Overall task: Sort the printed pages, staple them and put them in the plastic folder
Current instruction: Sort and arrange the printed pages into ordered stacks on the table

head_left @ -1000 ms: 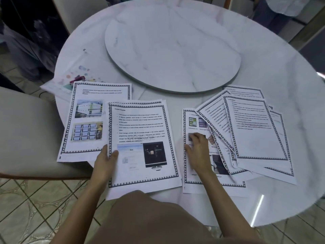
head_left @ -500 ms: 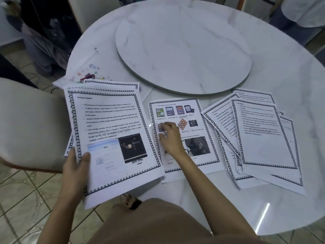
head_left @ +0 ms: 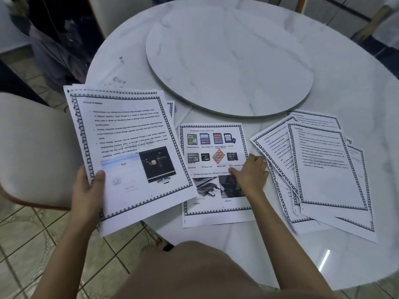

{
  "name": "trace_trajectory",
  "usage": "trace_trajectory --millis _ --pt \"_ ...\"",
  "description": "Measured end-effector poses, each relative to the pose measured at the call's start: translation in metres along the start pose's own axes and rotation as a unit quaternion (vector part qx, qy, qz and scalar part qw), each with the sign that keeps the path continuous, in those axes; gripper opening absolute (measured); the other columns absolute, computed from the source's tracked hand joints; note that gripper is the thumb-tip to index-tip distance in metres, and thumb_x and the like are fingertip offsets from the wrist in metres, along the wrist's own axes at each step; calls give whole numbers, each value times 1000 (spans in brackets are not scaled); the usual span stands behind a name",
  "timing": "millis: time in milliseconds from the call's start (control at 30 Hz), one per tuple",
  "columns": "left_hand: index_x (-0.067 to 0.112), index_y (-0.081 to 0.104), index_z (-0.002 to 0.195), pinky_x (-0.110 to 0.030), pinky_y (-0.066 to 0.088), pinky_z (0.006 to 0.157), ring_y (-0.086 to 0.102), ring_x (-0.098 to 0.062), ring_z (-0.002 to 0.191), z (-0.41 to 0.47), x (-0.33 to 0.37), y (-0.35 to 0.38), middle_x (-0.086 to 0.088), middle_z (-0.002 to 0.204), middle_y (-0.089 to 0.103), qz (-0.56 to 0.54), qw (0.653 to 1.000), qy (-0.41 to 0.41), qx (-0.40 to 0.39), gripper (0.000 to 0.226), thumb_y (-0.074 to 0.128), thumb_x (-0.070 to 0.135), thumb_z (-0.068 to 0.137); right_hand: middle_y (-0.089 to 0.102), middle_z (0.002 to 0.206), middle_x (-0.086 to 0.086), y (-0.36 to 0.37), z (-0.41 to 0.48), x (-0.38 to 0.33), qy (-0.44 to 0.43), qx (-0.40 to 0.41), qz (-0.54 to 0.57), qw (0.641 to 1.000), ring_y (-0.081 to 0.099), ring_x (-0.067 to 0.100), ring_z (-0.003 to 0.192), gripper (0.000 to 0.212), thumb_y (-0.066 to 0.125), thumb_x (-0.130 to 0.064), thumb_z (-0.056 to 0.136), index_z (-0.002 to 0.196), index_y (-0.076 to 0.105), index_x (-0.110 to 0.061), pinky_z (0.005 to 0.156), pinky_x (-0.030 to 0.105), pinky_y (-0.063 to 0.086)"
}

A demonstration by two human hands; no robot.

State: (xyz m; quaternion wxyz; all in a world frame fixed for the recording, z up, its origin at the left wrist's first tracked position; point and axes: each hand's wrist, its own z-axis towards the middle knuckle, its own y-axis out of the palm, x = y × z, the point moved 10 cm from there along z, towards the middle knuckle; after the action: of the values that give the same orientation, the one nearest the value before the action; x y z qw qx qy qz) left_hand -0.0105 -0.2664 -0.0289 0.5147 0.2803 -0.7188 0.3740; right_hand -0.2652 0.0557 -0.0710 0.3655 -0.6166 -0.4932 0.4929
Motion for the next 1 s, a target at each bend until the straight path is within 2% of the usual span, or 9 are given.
trace_trajectory --millis 200,267,367,467,567,667,767,900,1000 --pt "6 38 136 -32 41 89 51 -18 104 4 7 22 -5 121 51 -10 1000 7 -18 38 38 9 98 33 140 20 3 14 9 49 -30 35 998 28 34 132 75 73 -31 75 133 34 -3 107 45 26" --pt "7 37 137 -32 41 92 52 -18 108 4 6 29 -4 125 51 -22 999 5 -28 39 38 9 98 46 130 18 5 22 17 60 -22 79 995 40 33 125 55 72 -22 75 121 48 -5 103 45 32" --pt "8 37 138 -28 41 90 52 -15 106 -1 4 38 -1 123 51 -37 999 -4 -37 39 36 8 99 60 80 8 -6 23 22 25 2 198 980 56 26 82 4 61 -12 80 79 61 -8 75 33 44" --pt "9 39 135 -28 44 88 54 -14 101 -4 -1 46 -1 119 53 -48 998 -11 -47 37 36 8 99 58 75 7 -26 21 33 7 13 284 959 54 22 72 16 53 -15 90 88 62 -2 66 31 46" --pt "15 42 129 -14 52 71 58 -7 93 -8 -14 59 7 108 58 -65 995 -25 -72 31 37 10 99 56 70 6 -61 21 45 -25 37 292 955 48 20 63 18 51 -18 93 86 58 -3 53 21 40" --pt "14 41 131 -10 52 60 59 -5 90 -14 -28 75 7 105 60 -66 992 -49 -93 32 38 12 98 63 82 16 -99 29 63 -47 62 276 958 54 22 74 22 52 -21 92 91 62 -1 67 32 46" --pt "15 38 135 -15 56 61 62 -10 91 -20 -36 92 -2 113 59 -58 989 -65 -116 37 39 16 98 67 87 13 -137 34 76 -60 70 295 951 61 24 77 21 54 -22 91 95 64 -4 77 38 51" --pt "14 37 137 -26 53 75 61 -22 101 -24 -37 112 -6 120 57 -46 987 -68 -140 38 39 17 99 67 58 -19 -177 33 85 -68 55 356 930 58 -5 50 17 56 -23 90 75 61 -18 50 10 48" --pt "12 39 135 -19 48 75 57 -19 104 -30 -35 127 -3 120 55 -27 985 -57 -163 37 38 17 99 67 58 -21 -191 30 85 -64 49 397 914 59 -5 49 15 56 -26 90 79 62 -19 49 10 50"
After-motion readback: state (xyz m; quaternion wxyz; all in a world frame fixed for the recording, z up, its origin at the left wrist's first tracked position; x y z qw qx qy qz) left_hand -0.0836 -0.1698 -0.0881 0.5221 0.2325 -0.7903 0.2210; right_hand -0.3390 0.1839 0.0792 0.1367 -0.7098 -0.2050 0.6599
